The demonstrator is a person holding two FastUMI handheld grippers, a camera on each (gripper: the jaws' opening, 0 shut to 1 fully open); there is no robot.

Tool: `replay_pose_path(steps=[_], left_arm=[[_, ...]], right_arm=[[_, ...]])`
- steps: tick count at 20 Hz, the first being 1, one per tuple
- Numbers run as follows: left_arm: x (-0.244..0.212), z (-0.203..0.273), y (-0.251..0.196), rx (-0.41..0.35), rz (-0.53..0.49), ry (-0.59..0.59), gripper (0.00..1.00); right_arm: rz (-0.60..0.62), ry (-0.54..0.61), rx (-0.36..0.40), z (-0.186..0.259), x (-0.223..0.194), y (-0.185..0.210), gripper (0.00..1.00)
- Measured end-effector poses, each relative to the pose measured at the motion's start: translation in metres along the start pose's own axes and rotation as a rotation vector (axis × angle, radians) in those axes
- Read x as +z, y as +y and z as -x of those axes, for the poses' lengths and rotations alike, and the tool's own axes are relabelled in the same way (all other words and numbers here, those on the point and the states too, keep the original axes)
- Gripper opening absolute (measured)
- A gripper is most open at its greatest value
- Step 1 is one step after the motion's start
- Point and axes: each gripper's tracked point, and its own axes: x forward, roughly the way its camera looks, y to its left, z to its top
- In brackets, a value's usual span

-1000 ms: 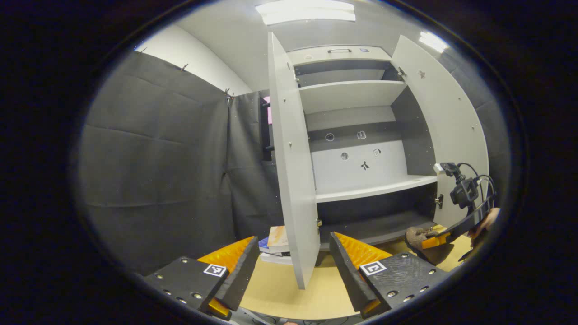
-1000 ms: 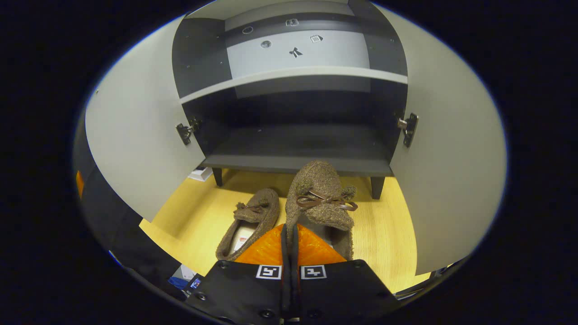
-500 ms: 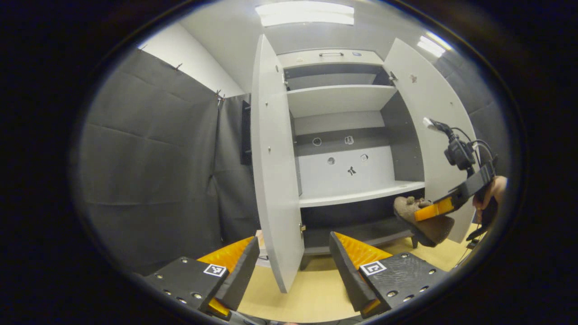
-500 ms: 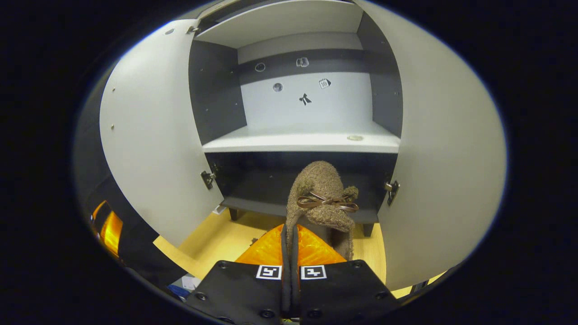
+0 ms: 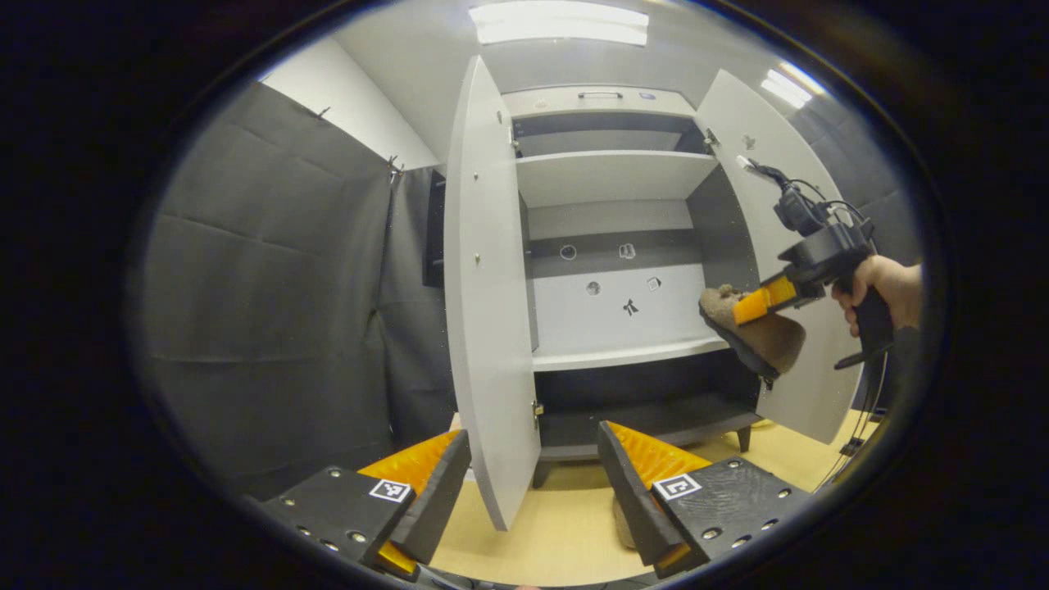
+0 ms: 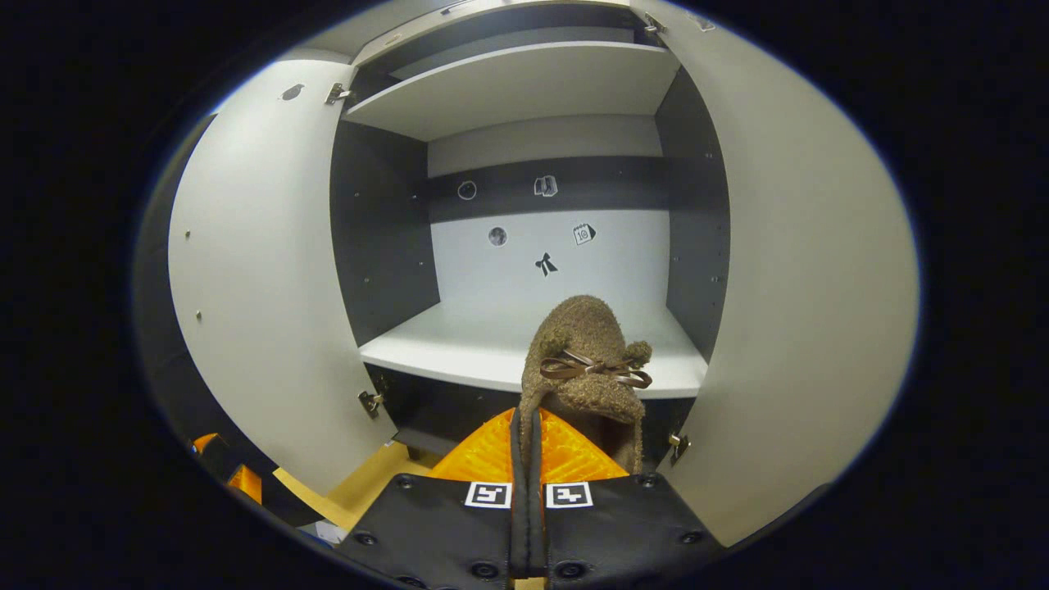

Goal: Grab one shoe with the right hand and put it into the shoe cabinet, grab the other shoe with the left hand and put it into the shoe cabinet; then close the right door with the right hand and the left door with the left hand.

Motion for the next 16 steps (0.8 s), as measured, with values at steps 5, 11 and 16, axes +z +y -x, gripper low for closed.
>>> replay_pose_path(steps=[5,11,16], left_arm=[[-0.008,0.002,0.005,-0.003,0.011,0.015,0.90],[-0.017,0.008,0.018,0.015,0.014,0.034,0.98],[-0.022,0.016,0.031,0.038,0.016,0.050,0.98]], right_arm=[[0.026,-0.052,-0.034,-0.033,0.045,-0.010,0.01],[0.091,-0.065,-0.094,-0.086,0.080,-0.025,0.00],[0.132,-0.007,-0.148,-0.133,0.081,-0.041,0.01]])
